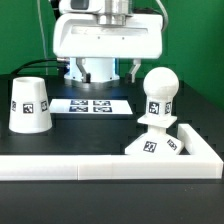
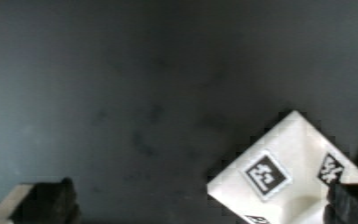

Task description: Assemble lamp

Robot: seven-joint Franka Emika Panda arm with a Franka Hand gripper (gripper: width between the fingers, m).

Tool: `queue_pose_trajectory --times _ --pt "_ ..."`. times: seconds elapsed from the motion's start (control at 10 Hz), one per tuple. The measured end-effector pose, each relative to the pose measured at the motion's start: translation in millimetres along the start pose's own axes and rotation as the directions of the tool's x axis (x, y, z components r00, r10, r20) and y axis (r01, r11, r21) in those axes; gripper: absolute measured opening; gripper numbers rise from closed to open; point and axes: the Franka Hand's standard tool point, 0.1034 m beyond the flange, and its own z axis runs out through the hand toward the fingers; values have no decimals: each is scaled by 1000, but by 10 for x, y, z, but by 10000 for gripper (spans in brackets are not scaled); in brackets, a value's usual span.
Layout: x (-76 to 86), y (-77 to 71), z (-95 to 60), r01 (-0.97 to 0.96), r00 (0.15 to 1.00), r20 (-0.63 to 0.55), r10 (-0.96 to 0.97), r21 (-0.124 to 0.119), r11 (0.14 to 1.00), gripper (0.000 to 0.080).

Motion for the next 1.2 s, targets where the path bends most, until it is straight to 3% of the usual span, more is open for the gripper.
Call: queue_pose_trajectory --times 0.4,0.7,0.9,1.0,1.2 --pt "-27 81 7 5 1000 4 -5 -3 1000 698" --pt "-266 591 3 18 1000 25 -17 -25 1000 698" --pt "-336 902 -33 54 998 27 -53 -40 998 698" --pt "-335 998 -48 44 999 25 -43 -46 998 698" --pt "-341 994 -41 44 999 25 -43 -46 998 698"
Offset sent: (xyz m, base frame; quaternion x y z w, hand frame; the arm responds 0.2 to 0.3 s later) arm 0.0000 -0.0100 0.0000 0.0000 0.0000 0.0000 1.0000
